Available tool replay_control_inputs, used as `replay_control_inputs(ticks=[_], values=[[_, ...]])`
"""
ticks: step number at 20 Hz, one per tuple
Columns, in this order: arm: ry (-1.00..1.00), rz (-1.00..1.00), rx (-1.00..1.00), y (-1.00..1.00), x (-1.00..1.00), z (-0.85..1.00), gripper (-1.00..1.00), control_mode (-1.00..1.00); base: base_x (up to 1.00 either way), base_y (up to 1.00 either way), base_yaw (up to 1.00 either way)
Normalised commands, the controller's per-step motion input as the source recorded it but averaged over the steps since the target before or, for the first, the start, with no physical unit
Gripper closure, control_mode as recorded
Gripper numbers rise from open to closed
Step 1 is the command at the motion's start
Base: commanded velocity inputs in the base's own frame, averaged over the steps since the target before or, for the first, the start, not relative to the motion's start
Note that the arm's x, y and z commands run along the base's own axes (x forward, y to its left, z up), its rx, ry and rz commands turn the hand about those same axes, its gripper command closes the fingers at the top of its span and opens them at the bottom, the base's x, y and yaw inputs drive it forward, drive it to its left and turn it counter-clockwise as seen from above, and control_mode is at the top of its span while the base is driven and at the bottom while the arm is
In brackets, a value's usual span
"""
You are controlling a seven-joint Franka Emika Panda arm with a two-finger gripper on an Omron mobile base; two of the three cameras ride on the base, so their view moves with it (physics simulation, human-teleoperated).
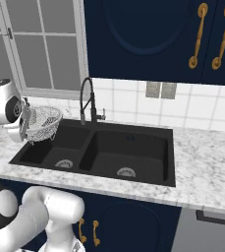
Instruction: Put the colander in the sink, put the tangerine in the colander, and turn on the sink faucet and pour water over the colander.
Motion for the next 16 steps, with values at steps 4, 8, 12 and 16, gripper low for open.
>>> replay_control_inputs(ticks=[4, 8, 12, 16], values=[[0.0, 0.03, 0.0, -0.25, 0.21, -0.4, 1.0, -1.0, 0.0, 0.0, 0.0], [0.0, 0.03, 0.0, -0.2, 0.2, -0.37, 1.0, -1.0, 0.0, 0.0, 0.0], [0.0, 0.0, 0.0, -0.03, 0.14, -0.42, 1.0, -1.0, 0.0, 0.0, 0.0], [0.0, 0.01, 0.0, 0.0, 0.11, -0.46, 1.0, -1.0, 0.0, 0.0, 0.0]])
